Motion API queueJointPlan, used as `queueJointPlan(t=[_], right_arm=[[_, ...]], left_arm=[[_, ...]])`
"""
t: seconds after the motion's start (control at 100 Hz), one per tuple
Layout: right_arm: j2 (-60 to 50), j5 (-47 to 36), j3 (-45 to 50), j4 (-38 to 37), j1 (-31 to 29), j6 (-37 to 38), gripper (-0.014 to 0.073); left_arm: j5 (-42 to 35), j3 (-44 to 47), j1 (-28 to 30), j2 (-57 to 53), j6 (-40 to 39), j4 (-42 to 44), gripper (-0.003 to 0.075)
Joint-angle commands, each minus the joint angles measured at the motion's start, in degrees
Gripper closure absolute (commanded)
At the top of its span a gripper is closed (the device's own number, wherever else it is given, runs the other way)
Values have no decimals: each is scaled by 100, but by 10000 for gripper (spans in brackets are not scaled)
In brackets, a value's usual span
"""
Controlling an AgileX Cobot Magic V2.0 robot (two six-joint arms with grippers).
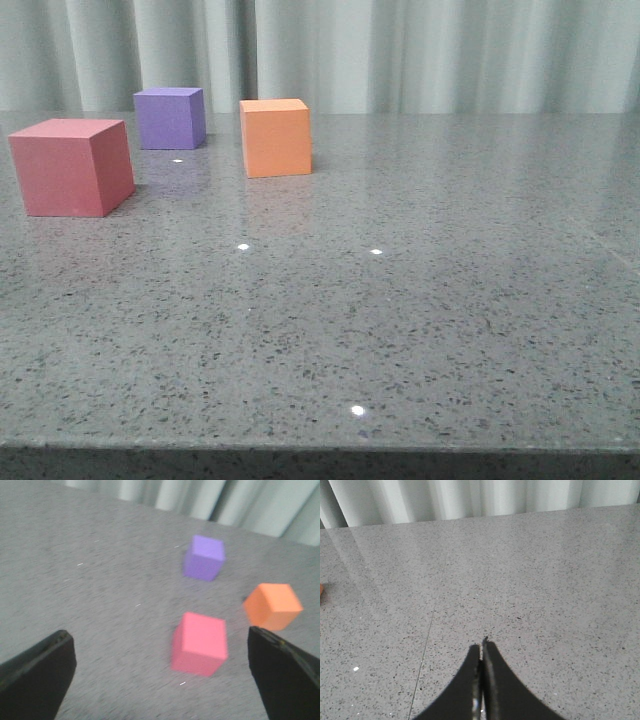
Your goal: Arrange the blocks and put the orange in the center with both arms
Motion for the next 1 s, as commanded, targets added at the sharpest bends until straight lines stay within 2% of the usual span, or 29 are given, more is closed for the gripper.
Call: queueJointPlan(t=[0.0, 0.17, 0.26, 0.5, 0.65, 0.79, 0.99], right_arm=[[14, -434, -149, -100, -30, -63, 662], [14, -434, -149, -100, -30, -63, 662], [14, -434, -149, -100, -30, -63, 662], [14, -434, -149, -100, -30, -63, 662], [14, -434, -149, -100, -30, -63, 662], [14, -434, -149, -100, -30, -63, 662], [14, -434, -149, -100, -30, -63, 662]], left_arm=[[-507, -614, -310, 411, -8, -308, 92], [-629, -1557, -1117, 1516, -298, -282, 122], [-629, -1982, -1594, 2170, -740, 110, 122], [-562, -3011, -3122, 3738, -3310, 2736, 122], [113, -3741, -3879, 4637, -4535, 4234, 122], [799, -4392, -4255, 5378, -5023, 4857, 122], [893, -4734, -4352, 5883, -5219, 4911, 122]])
